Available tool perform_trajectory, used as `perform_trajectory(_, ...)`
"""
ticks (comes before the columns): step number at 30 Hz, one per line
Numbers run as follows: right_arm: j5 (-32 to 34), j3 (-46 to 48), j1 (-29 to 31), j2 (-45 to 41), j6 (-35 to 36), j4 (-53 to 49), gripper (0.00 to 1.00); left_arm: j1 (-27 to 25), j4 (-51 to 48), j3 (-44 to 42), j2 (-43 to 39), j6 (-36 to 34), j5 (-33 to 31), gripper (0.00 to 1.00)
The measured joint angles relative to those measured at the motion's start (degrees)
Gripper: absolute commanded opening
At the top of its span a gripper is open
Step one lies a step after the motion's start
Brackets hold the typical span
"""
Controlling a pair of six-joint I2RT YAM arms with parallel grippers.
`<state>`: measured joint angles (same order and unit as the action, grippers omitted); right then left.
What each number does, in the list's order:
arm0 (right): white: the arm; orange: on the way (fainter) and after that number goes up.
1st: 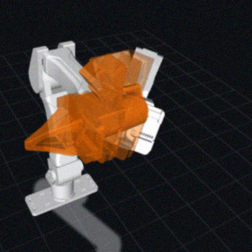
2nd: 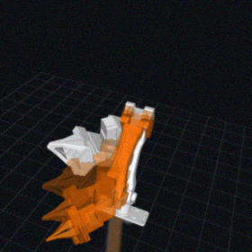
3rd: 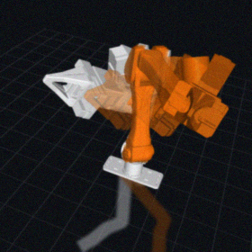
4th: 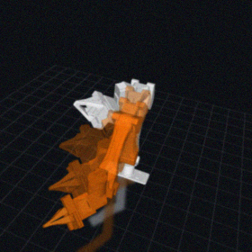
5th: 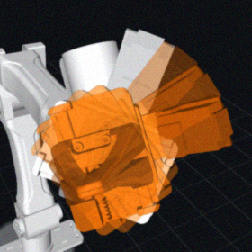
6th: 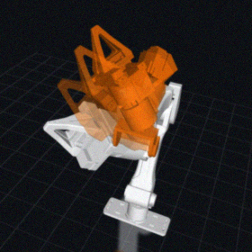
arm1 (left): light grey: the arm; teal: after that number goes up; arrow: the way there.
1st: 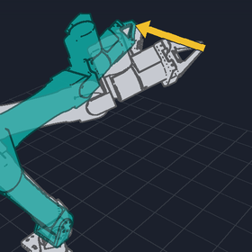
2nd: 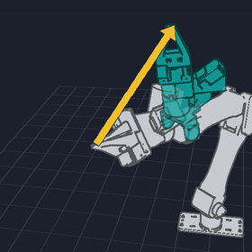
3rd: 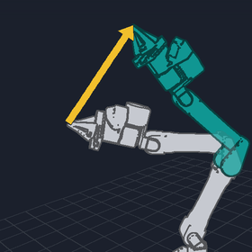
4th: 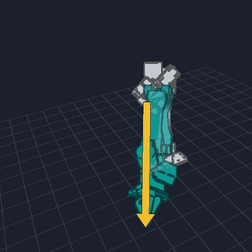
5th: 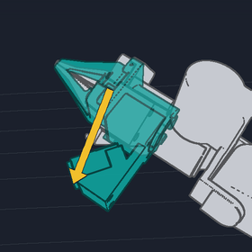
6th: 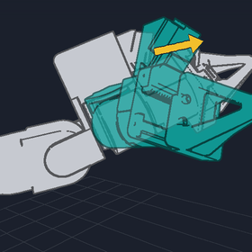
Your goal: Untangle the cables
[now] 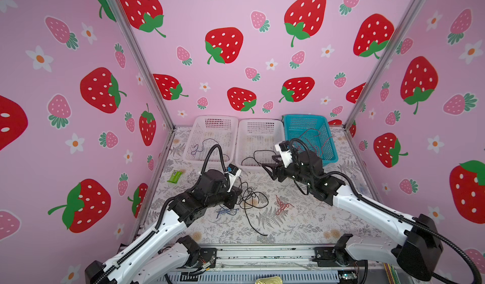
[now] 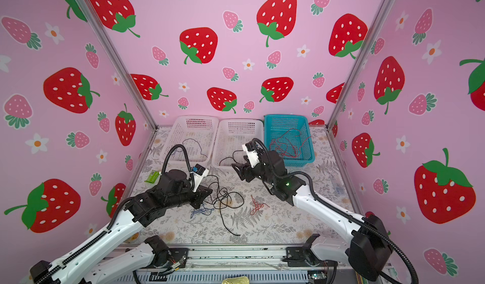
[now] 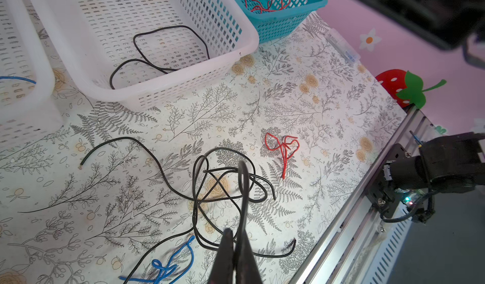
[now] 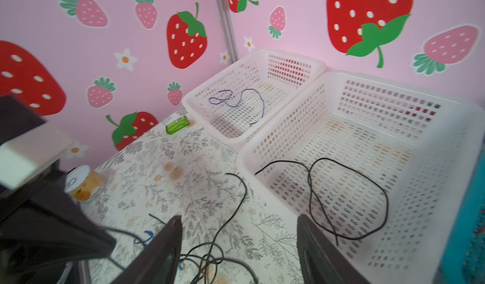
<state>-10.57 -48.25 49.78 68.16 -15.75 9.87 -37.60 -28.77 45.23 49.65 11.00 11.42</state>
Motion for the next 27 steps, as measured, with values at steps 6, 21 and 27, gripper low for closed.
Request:
perform_trajectory(6, -0.35, 8.85, 6.38, -4.98, 0.37, 4.74, 0.69, 0.0, 0.5, 0.37, -0.04, 3.39, 2.4, 0.0)
perform_trajectory(21, 5.66, 27.19, 9.64, -12.81, -5.75, 17.27, 0.66, 0.0, 4.11, 8.35, -4.96, 17.97, 6.21, 0.0)
perform_trajectory(27, 6.71, 28.09, 9.75, -11.41, -10.4, 24.44, 0.64, -0.07, 6.49, 8.96, -6.45, 20.98, 7.17, 0.0)
